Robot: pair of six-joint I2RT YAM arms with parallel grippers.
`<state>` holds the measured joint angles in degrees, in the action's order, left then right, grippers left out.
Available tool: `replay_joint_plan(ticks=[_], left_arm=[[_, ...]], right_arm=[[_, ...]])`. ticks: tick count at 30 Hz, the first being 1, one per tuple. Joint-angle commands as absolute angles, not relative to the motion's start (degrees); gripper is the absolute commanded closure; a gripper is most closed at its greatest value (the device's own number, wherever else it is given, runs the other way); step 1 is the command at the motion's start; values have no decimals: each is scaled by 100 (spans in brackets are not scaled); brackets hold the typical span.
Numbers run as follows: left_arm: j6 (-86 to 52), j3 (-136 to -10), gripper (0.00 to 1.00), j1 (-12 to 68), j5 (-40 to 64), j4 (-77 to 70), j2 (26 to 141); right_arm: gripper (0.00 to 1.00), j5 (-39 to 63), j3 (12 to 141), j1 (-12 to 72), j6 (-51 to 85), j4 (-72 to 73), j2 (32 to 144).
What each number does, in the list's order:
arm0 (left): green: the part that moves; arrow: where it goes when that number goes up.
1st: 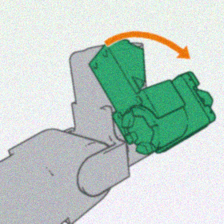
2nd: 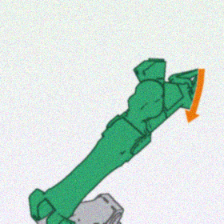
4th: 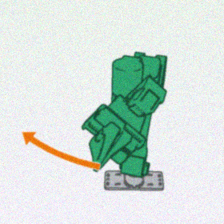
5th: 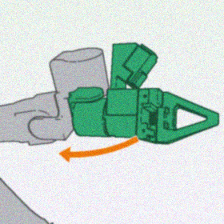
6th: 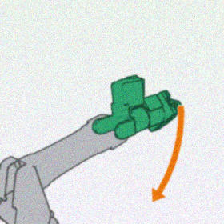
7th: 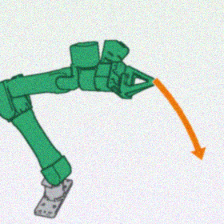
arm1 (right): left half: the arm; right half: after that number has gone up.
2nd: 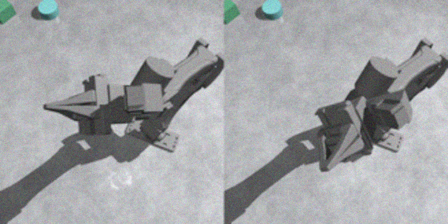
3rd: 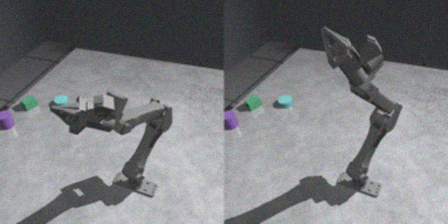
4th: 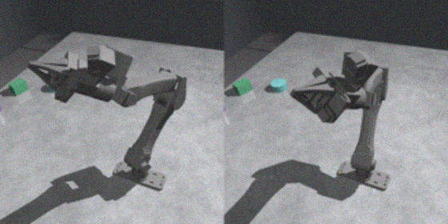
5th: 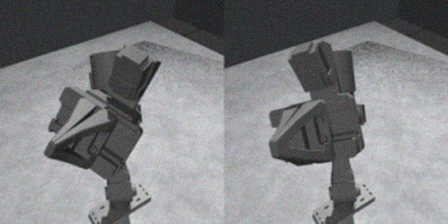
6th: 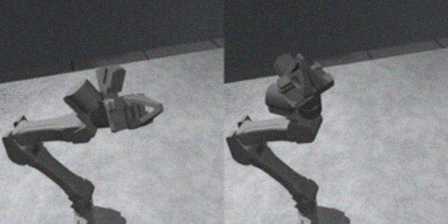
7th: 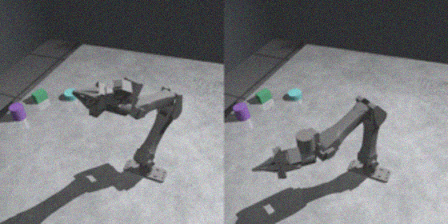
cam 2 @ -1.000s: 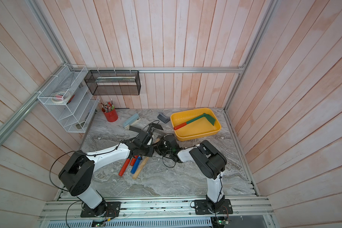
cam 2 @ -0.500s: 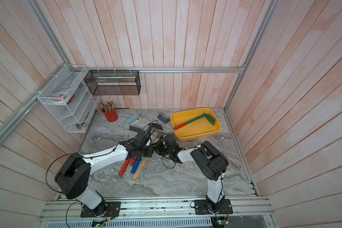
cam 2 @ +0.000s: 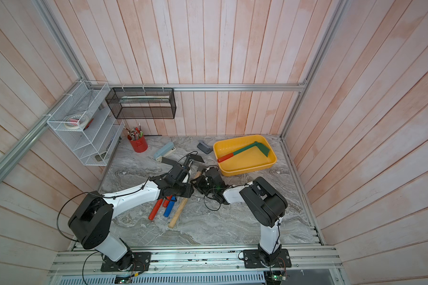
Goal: Put the small hoe into the storage box
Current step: Pick up the hoe from the center of the board.
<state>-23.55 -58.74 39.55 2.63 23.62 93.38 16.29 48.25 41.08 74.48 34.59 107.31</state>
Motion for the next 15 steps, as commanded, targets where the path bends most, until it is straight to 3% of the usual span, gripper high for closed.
replay_joint_plan(ticks=[1,7,15], left_arm=[[-2360,-5951,46,3973,290,2428,9282],[-2348,-5924,38,3963,174,2431,9165],[-2381,-5854,37,3899,82,2352,9011]], right_arm=[[100,1490,4739,4088,7111,3783,10407],[100,1481,4580,4068,6762,4001,10299],[100,1564,4317,4015,6380,4300,9976]])
